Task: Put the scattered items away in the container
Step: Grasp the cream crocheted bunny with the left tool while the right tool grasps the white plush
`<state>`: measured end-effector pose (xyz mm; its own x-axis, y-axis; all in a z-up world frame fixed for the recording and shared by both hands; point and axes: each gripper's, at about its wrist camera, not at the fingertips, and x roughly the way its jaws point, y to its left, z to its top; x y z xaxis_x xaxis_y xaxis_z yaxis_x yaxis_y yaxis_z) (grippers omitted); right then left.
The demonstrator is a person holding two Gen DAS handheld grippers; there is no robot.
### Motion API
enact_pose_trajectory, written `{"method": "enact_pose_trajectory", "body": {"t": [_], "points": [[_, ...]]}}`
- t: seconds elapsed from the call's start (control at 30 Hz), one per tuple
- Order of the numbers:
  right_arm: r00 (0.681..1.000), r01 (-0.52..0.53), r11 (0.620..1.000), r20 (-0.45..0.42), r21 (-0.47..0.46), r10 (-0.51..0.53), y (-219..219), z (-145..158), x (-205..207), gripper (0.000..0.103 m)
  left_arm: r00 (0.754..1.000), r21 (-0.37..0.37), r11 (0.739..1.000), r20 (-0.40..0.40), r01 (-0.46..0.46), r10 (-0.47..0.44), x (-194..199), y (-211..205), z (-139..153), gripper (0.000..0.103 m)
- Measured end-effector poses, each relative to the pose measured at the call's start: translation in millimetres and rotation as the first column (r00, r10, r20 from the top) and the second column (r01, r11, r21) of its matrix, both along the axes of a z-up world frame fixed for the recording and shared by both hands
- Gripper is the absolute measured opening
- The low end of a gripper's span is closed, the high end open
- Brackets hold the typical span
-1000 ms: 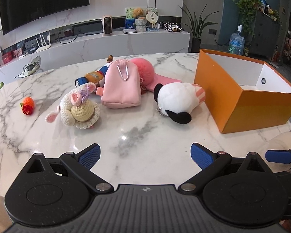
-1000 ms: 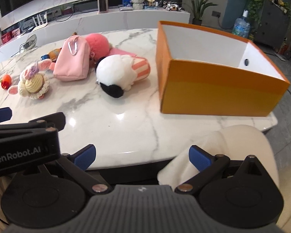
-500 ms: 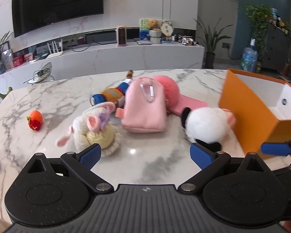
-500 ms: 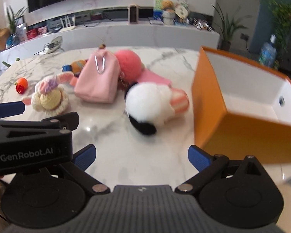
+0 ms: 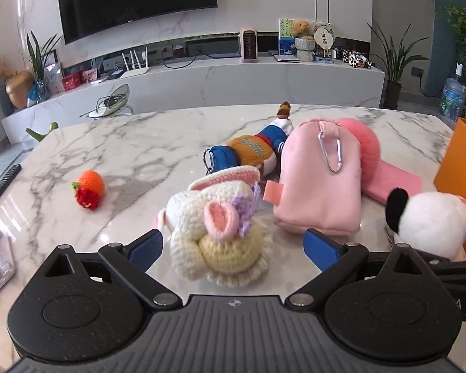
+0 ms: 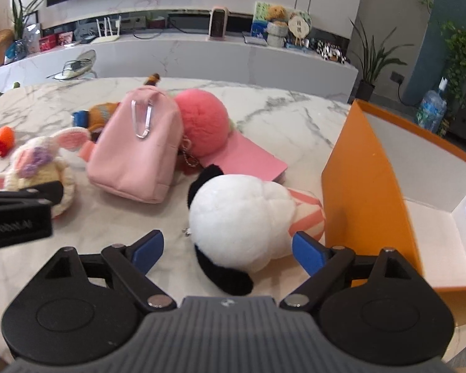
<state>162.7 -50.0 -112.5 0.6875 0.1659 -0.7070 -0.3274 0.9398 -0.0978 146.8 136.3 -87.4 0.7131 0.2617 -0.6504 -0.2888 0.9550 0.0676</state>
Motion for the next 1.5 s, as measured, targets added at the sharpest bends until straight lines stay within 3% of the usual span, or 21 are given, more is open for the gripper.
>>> {"method": "enact_pose_trajectory", "body": {"t": [0.27, 0.5, 0.63, 0.7, 0.73, 0.93, 1.5], "points": [[1.000, 0.025, 0.999, 0.020, -0.045, -0.024, 9, -14, 27, 0.099, 0.999, 0.054, 0.999, -0.038, -0.011, 0.013, 27, 5, -15, 0.103], [0.998, 0.046, 0.992, 0.040, -0.115, -0.042, 13, -29, 36, 0.101, 0.995, 0.031, 0.999, -0.101, -0.021, 0.024, 32, 11, -34, 0.103], [0.998, 0.045, 0.990, 0.048, -0.131, -0.039, 13, -33, 37, 0.098, 0.994, 0.011, 0.999, -0.104, -0.038, 0.039, 31, 15, -35, 0.097], [0.997, 0.054, 0.989, 0.060, -0.137, -0.046, 13, -32, 37, 0.091, 0.994, -0.002, 0.999, -0.103, -0.039, 0.039, 30, 15, -33, 0.095], [0.996, 0.061, 0.988, 0.067, -0.143, -0.052, 12, -31, 37, 0.085, 0.994, -0.009, 0.999, -0.104, -0.039, 0.037, 29, 15, -32, 0.093], [0.997, 0.065, 0.993, 0.045, -0.100, -0.061, 6, -26, 34, 0.083, 0.995, -0.053, 0.999, -0.099, -0.011, 0.006, 22, 9, -26, 0.090], [0.992, 0.057, 0.998, 0.116, -0.009, -0.055, -7, 27, -24, 0.083, 0.997, -0.016, 0.997, 0.025, 0.075, -0.074, -28, -28, 32, 0.089]]}}
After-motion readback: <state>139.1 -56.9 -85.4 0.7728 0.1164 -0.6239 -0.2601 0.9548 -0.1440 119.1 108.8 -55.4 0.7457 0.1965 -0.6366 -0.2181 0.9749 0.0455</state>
